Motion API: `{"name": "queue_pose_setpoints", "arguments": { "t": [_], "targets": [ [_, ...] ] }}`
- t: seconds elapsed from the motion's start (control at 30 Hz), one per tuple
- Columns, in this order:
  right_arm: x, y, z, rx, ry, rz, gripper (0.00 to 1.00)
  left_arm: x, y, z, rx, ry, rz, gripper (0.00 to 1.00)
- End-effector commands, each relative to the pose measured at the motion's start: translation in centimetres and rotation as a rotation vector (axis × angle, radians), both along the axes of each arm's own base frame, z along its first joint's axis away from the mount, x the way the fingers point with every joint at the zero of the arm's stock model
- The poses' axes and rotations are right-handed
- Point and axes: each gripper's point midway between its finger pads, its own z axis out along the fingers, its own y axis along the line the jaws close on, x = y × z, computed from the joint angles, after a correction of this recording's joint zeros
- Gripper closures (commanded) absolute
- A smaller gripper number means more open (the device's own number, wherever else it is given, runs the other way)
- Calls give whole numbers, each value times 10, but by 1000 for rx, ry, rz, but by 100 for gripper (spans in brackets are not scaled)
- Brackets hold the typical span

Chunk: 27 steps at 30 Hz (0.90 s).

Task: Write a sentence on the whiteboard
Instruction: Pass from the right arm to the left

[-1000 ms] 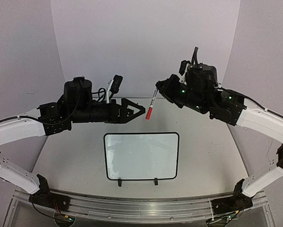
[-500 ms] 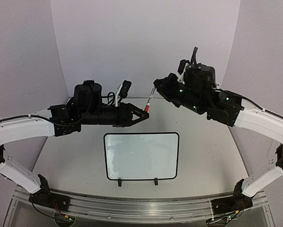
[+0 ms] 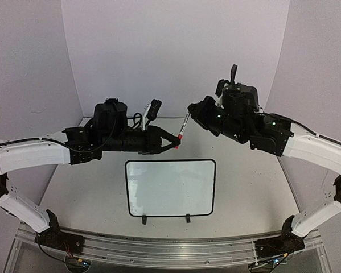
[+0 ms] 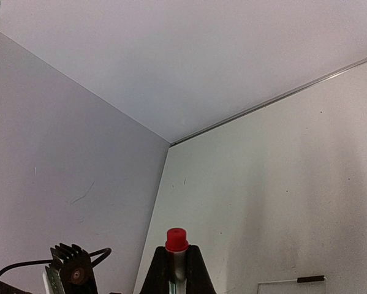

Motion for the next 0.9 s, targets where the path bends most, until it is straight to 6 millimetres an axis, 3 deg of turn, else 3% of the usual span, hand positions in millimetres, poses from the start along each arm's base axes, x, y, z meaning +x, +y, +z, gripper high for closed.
{"name": "queue_pose_setpoints", "arguments": {
  "t": [0.0,0.4,0.7,0.8,0.83,0.87],
  "targets": [
    [-8,-16,11,30,-6,-26,100,0,-9,27,-74,-30,-23,82],
    [-8,-20,10,37,-1,-38,100,-9,-21,18,-78,14,-100,76],
    [-7,-21,7,28,1,-51,100,-13,-25,17,-83,18,-134,100],
    [-7,-22,8,2,-10,-48,100,-14,-20,18,-70,-5,-134,100],
    [-7,-24,9,-18,-18,-47,94,-15,-18,16,-50,-14,-132,100],
    [-7,-26,13,-54,-31,-44,79,-15,-13,15,-17,-32,-124,100]
  ]
}}
